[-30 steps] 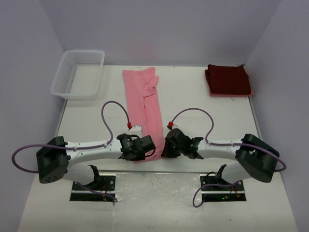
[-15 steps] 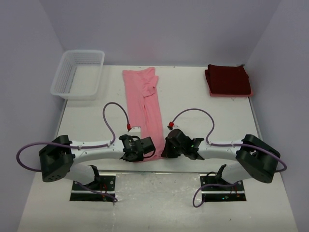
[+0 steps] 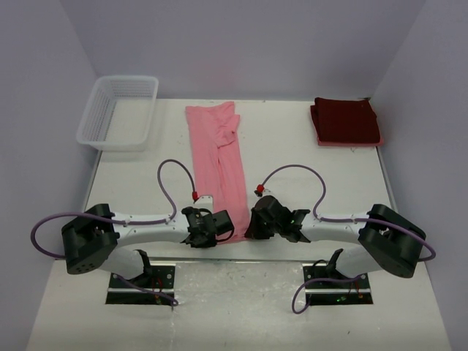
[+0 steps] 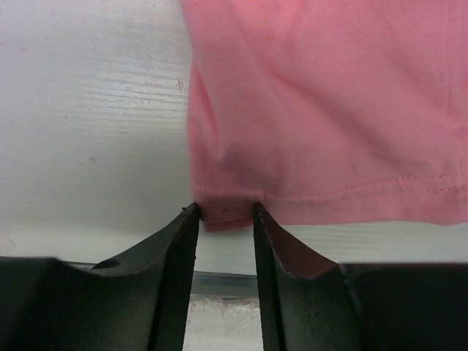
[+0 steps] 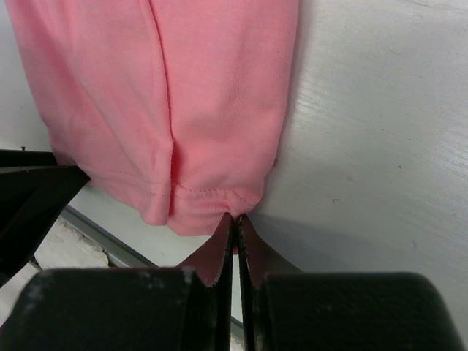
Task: Fold and stack the t-shirts
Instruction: Grab the bottom of the folded rectangular tshirt with both arms
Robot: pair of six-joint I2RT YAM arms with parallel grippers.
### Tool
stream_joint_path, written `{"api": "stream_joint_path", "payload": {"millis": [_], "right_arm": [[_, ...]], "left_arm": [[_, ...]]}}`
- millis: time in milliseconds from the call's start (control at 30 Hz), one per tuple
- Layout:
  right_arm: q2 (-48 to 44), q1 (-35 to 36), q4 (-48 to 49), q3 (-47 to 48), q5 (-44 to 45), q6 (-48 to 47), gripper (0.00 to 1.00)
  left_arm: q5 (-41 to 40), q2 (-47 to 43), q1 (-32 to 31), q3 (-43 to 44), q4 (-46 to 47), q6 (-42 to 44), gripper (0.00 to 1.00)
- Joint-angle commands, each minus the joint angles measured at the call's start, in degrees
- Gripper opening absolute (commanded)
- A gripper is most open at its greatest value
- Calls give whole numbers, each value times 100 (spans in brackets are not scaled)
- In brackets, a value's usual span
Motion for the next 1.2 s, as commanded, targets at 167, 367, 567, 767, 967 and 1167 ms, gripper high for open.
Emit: {"api": "stream_joint_path", "payload": {"millis": [167, 367, 567, 767, 967, 1167], "right_arm": [[70, -20, -268, -173, 148, -17, 0], [201, -20, -216, -146, 16, 0, 0], [307, -20, -198, -129, -37, 9, 0], [263, -20, -207, -129, -28, 0, 0], [290, -20, -207, -146, -28, 9, 0], [325, -20, -198, -137, -46, 9, 0]], "left_arm": [[-20, 77, 23, -81, 214, -41, 20], [-90, -46, 23, -45, 12, -146, 1], [-90, -292, 14, -124, -191, -226, 6], [-99, -433, 14, -168, -270, -252, 12], [-81, -433, 6, -177, -226, -235, 13], [-46, -433, 6, -230, -156, -217, 14]]}}
